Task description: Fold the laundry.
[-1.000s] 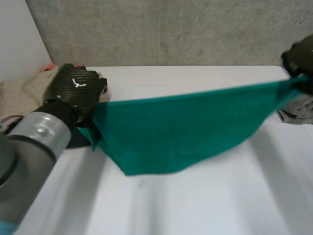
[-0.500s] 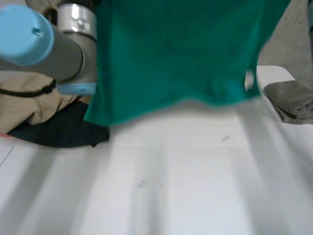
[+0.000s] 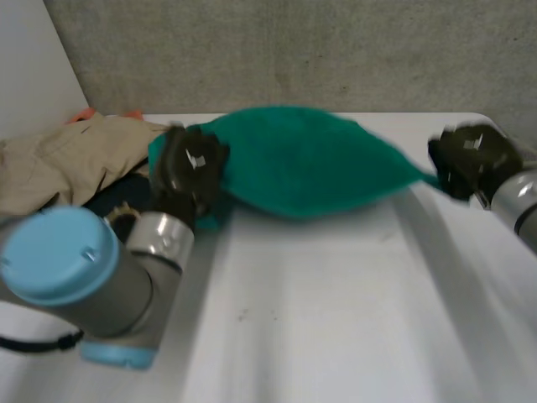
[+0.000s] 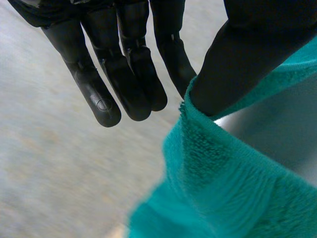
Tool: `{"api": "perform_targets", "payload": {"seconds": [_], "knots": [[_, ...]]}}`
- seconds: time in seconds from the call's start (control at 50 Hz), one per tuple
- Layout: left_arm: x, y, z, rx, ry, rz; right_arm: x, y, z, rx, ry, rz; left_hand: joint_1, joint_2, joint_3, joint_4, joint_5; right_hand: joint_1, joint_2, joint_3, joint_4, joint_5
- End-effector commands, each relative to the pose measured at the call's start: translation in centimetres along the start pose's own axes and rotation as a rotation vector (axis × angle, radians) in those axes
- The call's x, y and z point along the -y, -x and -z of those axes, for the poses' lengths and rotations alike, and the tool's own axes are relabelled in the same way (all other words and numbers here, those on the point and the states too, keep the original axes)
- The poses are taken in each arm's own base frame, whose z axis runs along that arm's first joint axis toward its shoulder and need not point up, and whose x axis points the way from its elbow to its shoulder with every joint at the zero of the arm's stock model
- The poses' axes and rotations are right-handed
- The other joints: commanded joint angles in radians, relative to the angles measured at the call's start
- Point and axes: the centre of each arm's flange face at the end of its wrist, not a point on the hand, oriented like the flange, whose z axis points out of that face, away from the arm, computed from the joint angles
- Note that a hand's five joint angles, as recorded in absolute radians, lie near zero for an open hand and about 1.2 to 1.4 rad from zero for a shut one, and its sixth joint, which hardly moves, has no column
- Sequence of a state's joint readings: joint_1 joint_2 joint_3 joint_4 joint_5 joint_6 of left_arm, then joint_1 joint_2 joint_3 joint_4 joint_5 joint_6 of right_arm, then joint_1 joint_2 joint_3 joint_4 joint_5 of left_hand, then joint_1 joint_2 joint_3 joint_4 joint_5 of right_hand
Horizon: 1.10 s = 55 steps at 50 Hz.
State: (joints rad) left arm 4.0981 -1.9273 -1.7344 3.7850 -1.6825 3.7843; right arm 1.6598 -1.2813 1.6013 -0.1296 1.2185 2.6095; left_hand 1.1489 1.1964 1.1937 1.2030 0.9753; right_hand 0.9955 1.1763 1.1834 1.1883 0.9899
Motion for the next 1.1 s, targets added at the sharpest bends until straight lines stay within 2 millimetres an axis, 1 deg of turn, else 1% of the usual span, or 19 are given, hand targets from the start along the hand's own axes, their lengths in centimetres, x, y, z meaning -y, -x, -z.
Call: {"api": "perform_targets", "payload": {"seconds": [0.02,0.08,0.16,0.18,0.22,0.24,0.28,0.36,0.48,0.54,0.7,0.74,0.76,0.84,0.9,0.94,1.0,1.06,1.1], "knots": [[-2.8,-3.8,2.8,-0.160,0.134,-0.020,-5.3,3.7,1.9,0.170,0.240,0.107,0.247,0.200,0.203,0.193,0.246,0.401,0.220,0.213,0.208,0.232],[-2.5,-3.7,3.0,-0.167,0.143,-0.022,-5.7,3.3,2.0,0.165,0.254,0.073,0.247,0.200,0.203,0.193,0.246,0.401,0.220,0.213,0.208,0.232],[-0.7,-2.3,2.9,-0.132,0.110,-0.013,-5.9,2.0,1.7,0.129,0.257,-0.039,0.247,0.200,0.203,0.193,0.246,0.401,0.220,0.213,0.208,0.232],[0.0,-1.8,2.8,-0.116,0.094,-0.007,-5.9,1.8,1.6,0.122,0.258,-0.065,0.247,0.200,0.203,0.193,0.246,0.259,0.079,0.071,0.067,0.090],[0.7,-1.4,2.8,-0.104,0.076,0.002,-6.1,1.2,1.6,0.102,0.263,-0.116,0.247,0.200,0.203,0.193,0.246,-0.256,-0.437,-0.444,-0.449,-0.425],[1.0,-1.2,2.7,-0.098,0.067,0.006,-6.2,0.9,1.6,0.094,0.267,-0.137,0.247,0.200,0.203,0.193,0.246,-0.424,-0.605,-0.612,-0.617,-0.593],[1.9,-0.5,2.5,-0.079,0.042,0.019,-6.4,0.1,1.6,0.072,0.270,-0.190,0.247,0.200,0.203,0.193,0.246,-0.473,-0.654,-0.661,-0.666,-0.642],[2.7,0.2,2.1,-0.062,0.025,0.032,-6.6,-0.2,1.9,0.078,0.269,-0.238,0.247,0.200,0.203,0.193,0.246,-0.617,-0.798,-0.805,-0.810,-0.786],[4.2,1.3,0.9,-0.045,0.009,0.038,-6.0,1.2,3.5,0.150,0.312,-0.309,0.247,0.200,0.203,0.193,0.246,-0.658,-0.839,-0.846,-0.851,-0.827],[4.8,1.7,0.4,-0.039,0.002,0.044,-5.9,1.6,3.7,0.153,0.321,-0.370,0.247,0.200,0.203,0.193,0.246,-0.658,-0.839,-0.846,-0.851,-0.827],[7.1,3.1,-0.8,-0.019,-0.032,0.154,-2.4,6.5,3.3,0.235,0.234,-0.731,0.247,0.200,0.203,0.193,0.246,-0.696,-0.877,-0.884,-0.889,-0.865],[7.5,3.3,-0.9,-0.017,-0.036,0.163,-1.7,7.3,3.1,0.253,0.205,-0.776,0.247,0.200,0.203,0.193,0.246,-0.714,-0.894,-0.902,-0.906,-0.883],[7.6,3.4,-1.0,-0.017,-0.036,0.164,-0.9,8.2,2.9,0.278,0.172,-0.810,0.247,0.200,0.203,0.193,0.246,-0.757,-0.938,-0.945,-0.950,-0.926],[8.0,3.7,-1.3,-0.008,-0.048,0.168,0.7,10.2,2.3,0.288,0.098,-0.833,0.247,0.200,0.203,0.193,0.246,-0.775,-0.956,-0.963,-0.968,-0.944],[8.2,3.8,-1.3,-0.007,-0.053,0.169,0.2,10.7,1.4,0.235,0.087,-0.815,0.247,0.200,0.203,0.193,0.246,-0.773,-0.953,-0.960,-0.965,-0.941],[8.2,3.9,-1.4,-0.003,-0.053,0.168,-0.8,10.8,0.3,0.166,0.100,-0.790,0.247,0.200,0.203,0.193,0.246,-0.755,-0.936,-0.943,-0.948,-0.924],[8.1,4.1,-1.5,0.004,-0.050,0.169,-2.0,10.3,-0.7,0.085,0.124,-0.717,0.247,0.200,0.203,0.193,0.246,-0.702,-0.883,-0.890,-0.895,-0.871],[8.0,4.2,-1.6,0.008,-0.048,0.170,-2.9,9.9,-1.0,0.050,0.144,-0.632,0.247,0.200,0.203,0.193,0.246,-0.632,-0.813,-0.820,-0.825,-0.801],[8.0,4.4,-1.6,0.012,-0.048,0.170,-4.1,8.5,-1.6,0.011,0.166,-0.554,0.247,0.200,0.203,0.193,0.246,-0.541,-0.722,-0.729,-0.734,-0.710]]}}
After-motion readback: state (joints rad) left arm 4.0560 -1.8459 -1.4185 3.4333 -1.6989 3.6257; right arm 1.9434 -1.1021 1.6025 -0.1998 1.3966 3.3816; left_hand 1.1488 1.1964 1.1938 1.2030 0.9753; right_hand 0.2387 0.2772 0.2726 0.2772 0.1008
